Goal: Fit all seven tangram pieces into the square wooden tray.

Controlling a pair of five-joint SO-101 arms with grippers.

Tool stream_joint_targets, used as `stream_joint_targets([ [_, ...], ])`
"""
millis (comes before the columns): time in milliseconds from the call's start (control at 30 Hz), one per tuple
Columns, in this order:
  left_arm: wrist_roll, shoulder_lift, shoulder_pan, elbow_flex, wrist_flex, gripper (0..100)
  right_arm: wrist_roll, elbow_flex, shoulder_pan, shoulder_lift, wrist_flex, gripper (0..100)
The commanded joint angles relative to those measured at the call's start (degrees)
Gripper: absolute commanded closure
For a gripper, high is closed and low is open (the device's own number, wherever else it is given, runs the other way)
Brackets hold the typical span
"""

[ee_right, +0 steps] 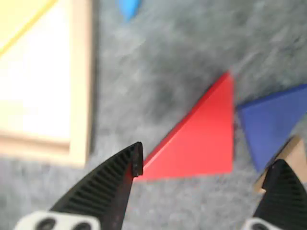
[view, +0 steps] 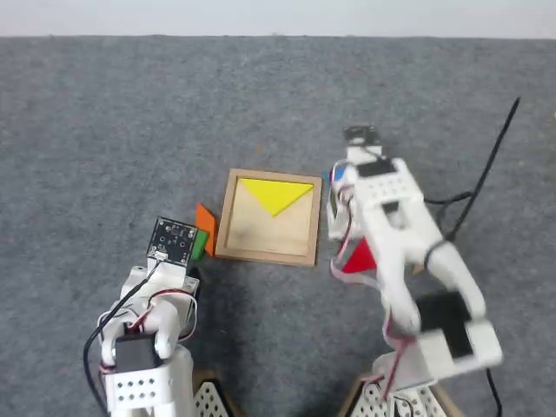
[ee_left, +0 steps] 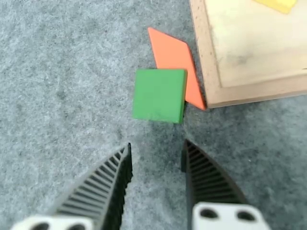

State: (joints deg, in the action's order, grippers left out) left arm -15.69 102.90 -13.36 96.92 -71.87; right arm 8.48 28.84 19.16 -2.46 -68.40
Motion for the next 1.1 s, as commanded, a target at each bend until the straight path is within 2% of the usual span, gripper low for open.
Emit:
stream_joint_targets([
  [0,-0.53,0.09,-0.35,-0.40,-0.26,83,-4.04,7.74,0.57,-10.42,1.01,68.5],
  [133,-0.53,0.09,-0.35,-0.40,-0.26,83,-7.30,12.31,-4.09,-12.18,1.45,77.8],
  [267,-0.53,0.09,-0.35,-0.40,-0.26,83,-11.25,12.75,-7.69,-12.18,1.01,77.5],
  [533,-0.53,0.09,-0.35,-0.40,-0.26,83,-11.78,10.55,-8.22,-6.46,1.36,77.7],
  [767,-0.53,0.09,-0.35,-0.40,-0.26,83,-11.52,0.18,-8.22,8.04,1.45,77.5],
  [1067,-0.53,0.09,-0.35,-0.40,-0.26,83,-13.63,-20.75,-10.33,21.58,-1.98,77.6],
])
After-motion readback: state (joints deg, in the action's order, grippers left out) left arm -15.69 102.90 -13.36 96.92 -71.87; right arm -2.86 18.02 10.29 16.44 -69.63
